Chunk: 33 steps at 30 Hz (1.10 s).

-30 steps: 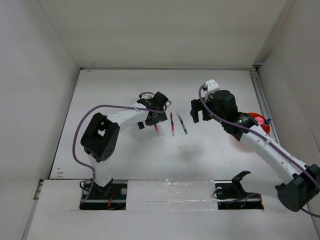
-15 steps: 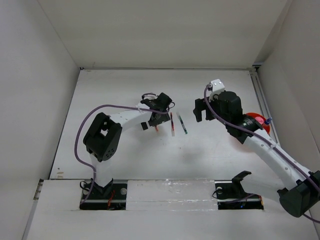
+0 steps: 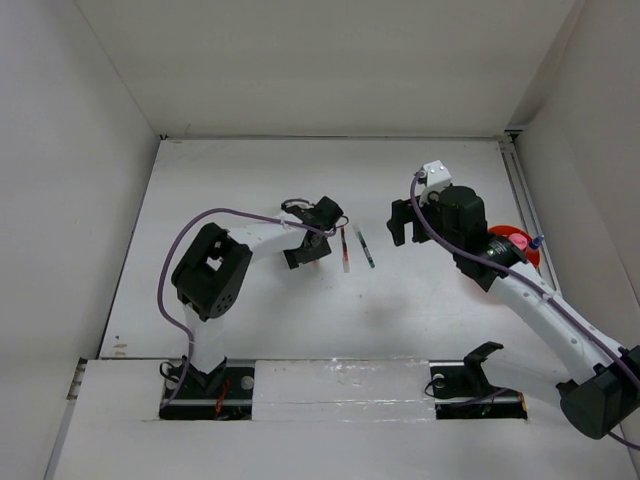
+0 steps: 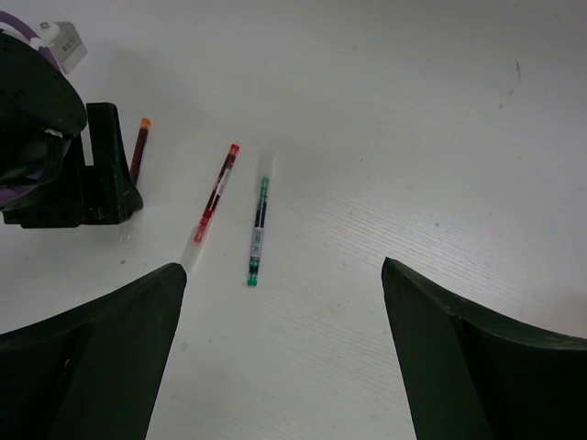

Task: Sort the stationery into containers
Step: Pick up the pen from the center of the board.

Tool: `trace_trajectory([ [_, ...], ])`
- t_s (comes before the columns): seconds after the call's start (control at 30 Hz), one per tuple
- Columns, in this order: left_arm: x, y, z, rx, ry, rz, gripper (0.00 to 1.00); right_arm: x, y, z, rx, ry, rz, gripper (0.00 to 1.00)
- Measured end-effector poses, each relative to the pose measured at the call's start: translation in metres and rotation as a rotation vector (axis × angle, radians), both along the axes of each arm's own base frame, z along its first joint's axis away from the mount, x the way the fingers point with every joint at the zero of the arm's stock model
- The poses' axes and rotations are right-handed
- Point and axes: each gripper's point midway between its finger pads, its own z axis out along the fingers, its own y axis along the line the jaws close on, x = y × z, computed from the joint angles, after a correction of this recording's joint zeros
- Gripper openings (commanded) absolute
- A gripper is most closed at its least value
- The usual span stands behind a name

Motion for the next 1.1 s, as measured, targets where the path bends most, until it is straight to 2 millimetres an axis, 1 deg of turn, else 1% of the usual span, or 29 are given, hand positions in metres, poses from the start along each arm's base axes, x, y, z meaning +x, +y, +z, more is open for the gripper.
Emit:
trace_trajectory([
  [0.03,-0.001,0.001,-0.003,0.006,0.007,0.002,0.51,0.000,0.000,0.001,0.002,-0.003,0.001,0.93],
  [0.07,0.000,0.002,-0.005,0.016,0.006,0.002,0.51,0.000,0.000,0.001,0.002,-0.003,0.001,0.93],
  [0.2,0.000,0.003,-0.005,0.019,0.003,0.003,0.49,0.000,0.001,0.000,0.004,-0.004,0.003,0.93],
  [0.23,0.001,0.002,-0.005,0.019,0.002,0.004,0.47,0.000,0.001,0.000,0.004,-0.003,0.004,0.93],
  [0.27,0.001,0.003,-0.005,0.020,0.002,0.004,0.41,0.000,0.001,0.000,0.005,-0.003,0.005,0.93],
  [0.37,0.001,0.002,-0.005,0.018,0.001,0.008,0.34,0.000,0.001,0.000,0.007,-0.004,0.007,0.93],
  [0.4,0.001,0.002,-0.005,0.018,0.000,0.008,0.28,-0.001,0.000,0.000,0.008,-0.004,0.005,0.93],
  [0.43,0.002,0.002,-0.005,0.016,-0.001,0.009,0.25,-0.001,0.000,-0.001,0.007,-0.003,0.005,0.92],
  [0.53,0.002,0.001,-0.005,0.013,-0.003,0.011,0.10,-0.001,0.000,-0.001,0.009,-0.003,0.007,0.92],
  [0.57,0.002,0.001,-0.005,0.012,-0.003,0.011,0.00,-0.001,0.000,0.000,0.009,-0.003,0.007,0.92],
  [0.77,0.005,-0.003,-0.005,-0.003,-0.019,-0.016,0.00,0.002,-0.003,-0.001,0.030,0.002,0.014,0.92],
  [0.87,0.006,-0.006,-0.003,-0.020,-0.046,-0.054,0.00,0.007,-0.009,-0.005,0.069,0.009,0.019,0.91],
  [0.97,-0.002,-0.011,0.001,-0.036,-0.080,-0.118,0.00,0.010,-0.016,-0.009,0.105,0.025,0.020,0.91],
  [1.03,-0.011,-0.014,0.008,-0.045,-0.105,-0.173,0.00,0.009,-0.015,-0.009,0.124,0.030,0.033,0.91],
  [1.1,-0.016,-0.021,0.023,-0.070,-0.156,-0.226,0.00,0.007,-0.010,-0.007,0.141,0.030,0.060,0.91],
])
